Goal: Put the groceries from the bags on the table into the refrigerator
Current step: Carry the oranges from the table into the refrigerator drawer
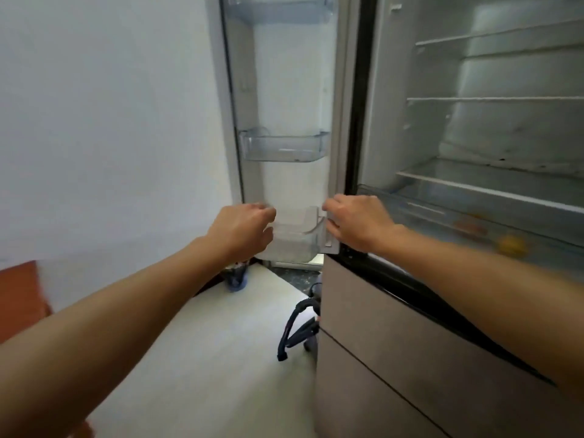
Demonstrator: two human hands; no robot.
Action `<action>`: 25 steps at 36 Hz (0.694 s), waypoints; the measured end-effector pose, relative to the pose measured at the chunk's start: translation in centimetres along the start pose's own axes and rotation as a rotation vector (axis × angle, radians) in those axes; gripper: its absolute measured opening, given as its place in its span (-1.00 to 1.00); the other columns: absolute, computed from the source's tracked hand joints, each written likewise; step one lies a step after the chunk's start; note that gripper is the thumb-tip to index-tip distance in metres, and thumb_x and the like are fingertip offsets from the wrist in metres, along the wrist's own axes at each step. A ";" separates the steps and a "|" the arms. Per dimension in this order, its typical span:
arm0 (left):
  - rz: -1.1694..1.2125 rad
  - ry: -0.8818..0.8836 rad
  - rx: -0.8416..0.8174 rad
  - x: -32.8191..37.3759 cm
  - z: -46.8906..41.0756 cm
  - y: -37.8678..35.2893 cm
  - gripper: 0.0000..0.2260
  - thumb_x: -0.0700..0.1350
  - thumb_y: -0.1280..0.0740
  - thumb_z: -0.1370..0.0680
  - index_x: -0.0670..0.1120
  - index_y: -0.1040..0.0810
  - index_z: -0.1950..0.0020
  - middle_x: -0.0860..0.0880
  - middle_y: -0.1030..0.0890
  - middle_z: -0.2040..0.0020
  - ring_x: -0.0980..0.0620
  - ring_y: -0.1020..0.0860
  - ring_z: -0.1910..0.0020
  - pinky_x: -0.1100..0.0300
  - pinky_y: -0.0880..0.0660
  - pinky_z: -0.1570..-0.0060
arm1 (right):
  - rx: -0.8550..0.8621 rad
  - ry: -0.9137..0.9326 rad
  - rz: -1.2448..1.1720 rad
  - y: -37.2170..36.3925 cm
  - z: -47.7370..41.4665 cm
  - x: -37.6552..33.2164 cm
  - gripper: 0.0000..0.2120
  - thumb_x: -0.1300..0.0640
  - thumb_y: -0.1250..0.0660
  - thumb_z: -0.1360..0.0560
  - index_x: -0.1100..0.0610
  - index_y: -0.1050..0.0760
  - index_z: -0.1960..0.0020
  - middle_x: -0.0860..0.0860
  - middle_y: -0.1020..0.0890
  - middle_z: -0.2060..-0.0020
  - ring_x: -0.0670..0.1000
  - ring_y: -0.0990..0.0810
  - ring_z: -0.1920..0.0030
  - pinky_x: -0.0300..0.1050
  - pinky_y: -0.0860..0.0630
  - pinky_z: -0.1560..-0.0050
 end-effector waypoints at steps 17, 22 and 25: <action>-0.176 0.529 -0.354 -26.9 40.9 2.8 -0.83 -0.01 -0.19 -0.60 -0.04 -0.52 -0.04 0.00 -0.56 0.08 -0.01 -0.55 0.17 0.06 -0.55 0.20 | -0.009 0.502 -0.416 -2.0 -6.1 -48.9 -0.67 -0.01 -0.18 -0.59 0.09 -0.47 -0.30 0.02 -0.61 -0.11 0.10 -0.61 -0.03 -0.03 -0.54 0.06; -0.192 0.713 -0.431 -33.2 51.0 3.4 -0.83 0.01 -0.20 -0.60 -0.03 -0.51 -0.06 0.01 -0.55 0.04 -0.01 -0.54 0.11 0.13 -0.43 0.22 | -0.028 0.667 -0.490 -1.6 -7.5 -61.2 -0.71 0.01 -0.16 -0.61 0.08 -0.47 -0.26 0.01 -0.60 -0.08 0.06 -0.61 0.01 -0.08 -0.53 0.08; -0.176 0.838 -0.457 -36.4 56.7 3.3 -0.82 0.01 -0.22 -0.58 -0.05 -0.52 -0.03 -0.01 -0.56 0.06 -0.03 -0.55 0.11 0.04 -0.53 0.12 | -0.044 0.733 -0.514 -1.9 -9.1 -67.6 -0.77 0.00 -0.16 -0.60 0.05 -0.47 -0.18 -0.03 -0.59 -0.02 0.01 -0.59 0.09 -0.15 -0.46 0.18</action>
Point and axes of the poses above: each hand's wrist, its own z-axis away from the middle knuckle, its own y-axis out of the back of the hand, x = y × z, the point moved 5 cm from there along -z, towards the middle knuckle
